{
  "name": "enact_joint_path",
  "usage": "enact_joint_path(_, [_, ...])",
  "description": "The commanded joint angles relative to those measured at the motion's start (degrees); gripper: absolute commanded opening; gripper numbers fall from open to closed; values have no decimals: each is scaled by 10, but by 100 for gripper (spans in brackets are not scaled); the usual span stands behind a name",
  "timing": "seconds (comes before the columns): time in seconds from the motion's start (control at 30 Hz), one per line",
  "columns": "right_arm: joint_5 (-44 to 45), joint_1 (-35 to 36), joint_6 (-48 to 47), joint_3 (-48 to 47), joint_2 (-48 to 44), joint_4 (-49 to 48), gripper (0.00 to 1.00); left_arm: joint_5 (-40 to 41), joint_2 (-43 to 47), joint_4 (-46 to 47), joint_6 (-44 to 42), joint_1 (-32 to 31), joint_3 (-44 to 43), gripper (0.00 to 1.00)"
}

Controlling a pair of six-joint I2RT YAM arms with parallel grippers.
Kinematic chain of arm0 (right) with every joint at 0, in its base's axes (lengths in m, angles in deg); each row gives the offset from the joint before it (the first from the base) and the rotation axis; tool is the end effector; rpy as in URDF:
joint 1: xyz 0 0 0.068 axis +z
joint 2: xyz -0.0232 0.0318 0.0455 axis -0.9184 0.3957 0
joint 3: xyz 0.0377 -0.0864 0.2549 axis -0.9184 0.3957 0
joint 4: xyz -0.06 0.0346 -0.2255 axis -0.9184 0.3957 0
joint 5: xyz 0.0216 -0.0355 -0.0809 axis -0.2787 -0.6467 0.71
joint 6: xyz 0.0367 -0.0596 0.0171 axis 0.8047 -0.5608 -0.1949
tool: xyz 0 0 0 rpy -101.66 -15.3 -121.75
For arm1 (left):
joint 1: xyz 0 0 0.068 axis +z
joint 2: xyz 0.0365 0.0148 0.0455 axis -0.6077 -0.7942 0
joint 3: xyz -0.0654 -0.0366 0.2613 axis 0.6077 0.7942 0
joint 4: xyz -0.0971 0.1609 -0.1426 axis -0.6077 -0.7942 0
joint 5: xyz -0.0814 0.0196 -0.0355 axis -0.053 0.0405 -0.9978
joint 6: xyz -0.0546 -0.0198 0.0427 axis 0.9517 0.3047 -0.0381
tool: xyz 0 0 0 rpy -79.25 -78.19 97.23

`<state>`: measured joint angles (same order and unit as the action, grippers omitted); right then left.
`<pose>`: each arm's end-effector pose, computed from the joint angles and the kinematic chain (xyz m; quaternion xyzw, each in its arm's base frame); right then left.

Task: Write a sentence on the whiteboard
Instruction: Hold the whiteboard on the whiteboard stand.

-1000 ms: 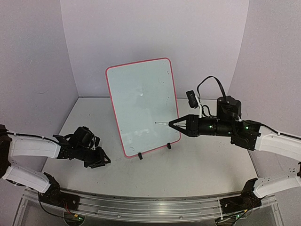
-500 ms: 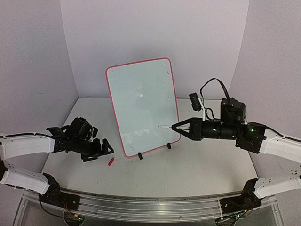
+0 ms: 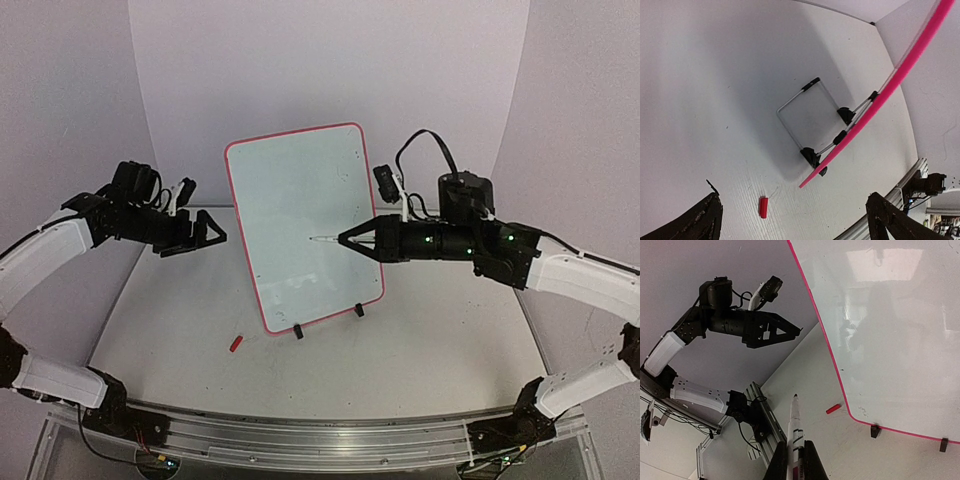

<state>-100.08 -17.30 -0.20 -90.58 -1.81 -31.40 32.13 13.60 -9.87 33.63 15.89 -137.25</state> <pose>0.1737 0.2430 0.3584 -0.2646 0.7204 0.5304 0.3600 0.2207 -0.1121 0.3122 0.1005 0.8960 -0.3068 0.3048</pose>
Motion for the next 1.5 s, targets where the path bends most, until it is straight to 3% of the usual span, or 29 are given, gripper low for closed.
enact_joint_path(0.0, [-56, -26, -23, -98, 62, -15, 0, -131, -27, 32, -120, 16, -88, 99])
enact_joint_path(0.33, [-89, -37, -42, -236, 179, -14, 0, -232, -116, 147, -137, 46, -118, 95])
enact_joint_path(0.57, [-87, -37, -57, -301, 233, -13, 0, -259, -160, 146, -175, 47, -142, 68])
enact_joint_path(1.23, [-109, -37, -60, -425, 340, -25, 0, -297, -147, 191, -225, 47, -85, 0])
enact_joint_path(1.47, [-117, -36, -46, -430, 350, -55, 0, -286, -145, 172, -262, 47, -69, 0])
